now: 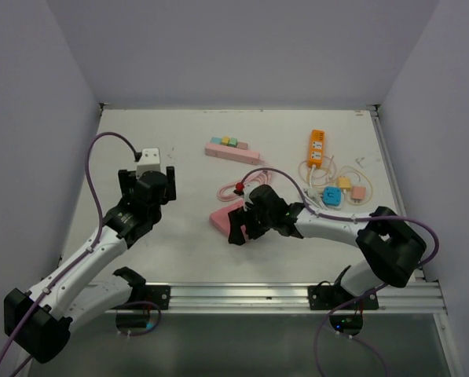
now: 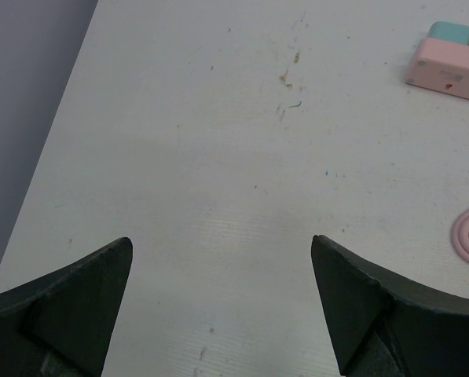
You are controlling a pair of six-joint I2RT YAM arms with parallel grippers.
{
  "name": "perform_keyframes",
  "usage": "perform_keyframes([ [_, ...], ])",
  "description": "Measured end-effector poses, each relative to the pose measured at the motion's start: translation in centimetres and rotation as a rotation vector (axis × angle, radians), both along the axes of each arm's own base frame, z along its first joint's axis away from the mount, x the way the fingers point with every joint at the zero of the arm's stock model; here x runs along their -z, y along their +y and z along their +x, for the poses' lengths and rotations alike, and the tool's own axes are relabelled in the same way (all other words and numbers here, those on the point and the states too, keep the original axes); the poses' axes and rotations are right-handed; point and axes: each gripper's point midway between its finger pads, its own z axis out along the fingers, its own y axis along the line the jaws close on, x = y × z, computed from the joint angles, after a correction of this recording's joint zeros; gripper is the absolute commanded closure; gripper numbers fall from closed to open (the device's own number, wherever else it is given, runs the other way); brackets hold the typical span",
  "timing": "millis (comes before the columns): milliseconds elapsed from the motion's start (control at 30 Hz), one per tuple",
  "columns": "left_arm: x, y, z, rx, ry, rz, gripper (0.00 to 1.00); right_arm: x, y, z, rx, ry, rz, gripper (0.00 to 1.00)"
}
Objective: Pull the plug off the socket
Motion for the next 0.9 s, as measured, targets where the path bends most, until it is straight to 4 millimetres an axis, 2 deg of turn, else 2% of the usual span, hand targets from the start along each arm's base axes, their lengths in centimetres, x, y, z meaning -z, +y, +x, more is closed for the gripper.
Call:
perform_keyframes([
  [233,0.0,0.1,0.0,-0.003,0.000,0.000,0.00,0.2,-0.4,1.6,0.113,-0.032,-0.013,0.21],
  [467,0.0,0.1,0.0,-0.005,0.000,0.000,0.00,1.1,-0.1,1.2,0.112,-0.013,-0.026,0.29],
  [667,-0.1,0.4,0.0,-0.019,-0.003,0.004,0.00,1.8,2.5,1.6,0.078,-0.002,-0.030,0.41],
  [900,-0.6,1.1,-0.2,-0.055,-0.026,0.003,0.00,1.3,7.9,5.2,0.066,-0.028,0.007,0.44],
])
